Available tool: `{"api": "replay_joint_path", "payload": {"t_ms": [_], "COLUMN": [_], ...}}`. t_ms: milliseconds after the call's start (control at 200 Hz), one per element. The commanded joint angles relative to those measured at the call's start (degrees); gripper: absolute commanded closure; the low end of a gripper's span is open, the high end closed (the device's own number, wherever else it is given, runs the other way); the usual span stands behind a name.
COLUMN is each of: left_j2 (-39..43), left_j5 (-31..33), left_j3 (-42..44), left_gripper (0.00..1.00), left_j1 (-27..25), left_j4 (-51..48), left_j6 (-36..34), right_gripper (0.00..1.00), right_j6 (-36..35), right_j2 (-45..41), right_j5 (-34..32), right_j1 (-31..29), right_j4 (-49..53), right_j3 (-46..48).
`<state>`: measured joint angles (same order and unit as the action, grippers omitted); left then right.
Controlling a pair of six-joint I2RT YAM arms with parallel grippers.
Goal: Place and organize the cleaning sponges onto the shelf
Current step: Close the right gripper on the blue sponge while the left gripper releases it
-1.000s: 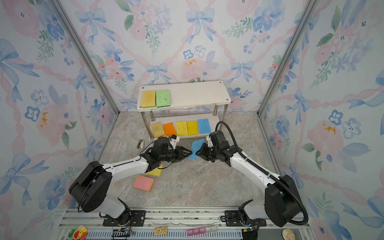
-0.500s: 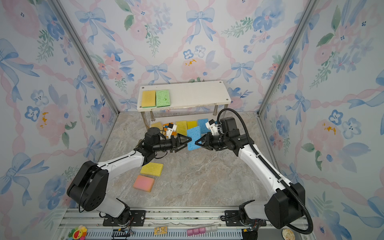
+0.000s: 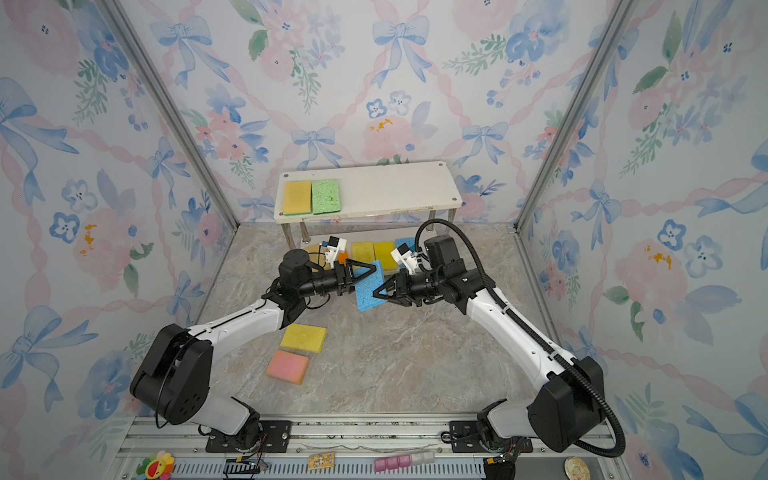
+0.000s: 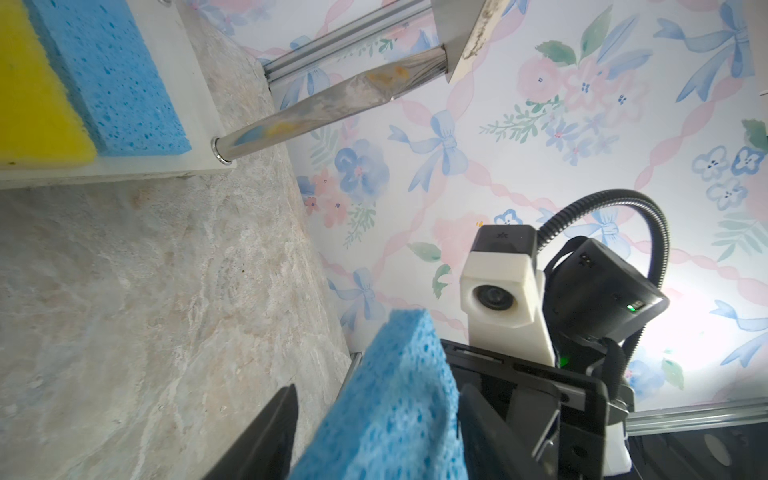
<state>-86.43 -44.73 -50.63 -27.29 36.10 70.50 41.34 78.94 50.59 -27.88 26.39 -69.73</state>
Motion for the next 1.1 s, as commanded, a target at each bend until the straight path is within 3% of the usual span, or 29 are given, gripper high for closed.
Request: {"api": "replay_joint_path", "payload": {"t_ms": [0, 95, 205, 350, 460, 675, 1095], "left_j2": [1.8, 2.0, 2.5, 3.9, 3.9, 2.9, 4.3], "left_j5": [-0.3, 0.3, 1.5, 5.4, 6.5, 5.7, 5.7], "left_j3": [1.6, 2.2, 2.4, 3.9, 4.0, 3.2, 4.7], "left_gripper": [0.57, 0.75, 0.79, 0.88, 0.98, 1.0, 1.0], "left_j1": [0.3, 0.1, 0.1, 1.1, 1.4, 1.5, 2.2], "left_j4": [4.4, 5.0, 5.0, 3.3, 1.7, 1.6, 1.7], "left_j6": [1.8, 2.4, 1.9, 0.6, -0.3, -0.1, 0.5], "right_gripper": [0.8, 0.72, 0.58, 0.44, 0.38, 0.39, 0.54], "right_j6": [-0.4, -1.3, -3.4, -9.6, -8.5, -7.3, -4.0], "right_j2": [0.7, 0.9, 1.0, 0.0, -1.6, -1.5, -1.4], "right_j5": [-0.7, -2.0, -4.6, -18.0, -19.0, -18.5, -16.8], "right_j1": [0.4, 0.7, 0.5, 0.3, -0.3, -2.2, -3.8], "right_j4": [1.6, 3.3, 7.6, 20.0, 19.2, 17.2, 12.8], "right_j3": [-0.7, -1.4, -3.3, -8.0, -7.1, -5.7, -4.2]}}
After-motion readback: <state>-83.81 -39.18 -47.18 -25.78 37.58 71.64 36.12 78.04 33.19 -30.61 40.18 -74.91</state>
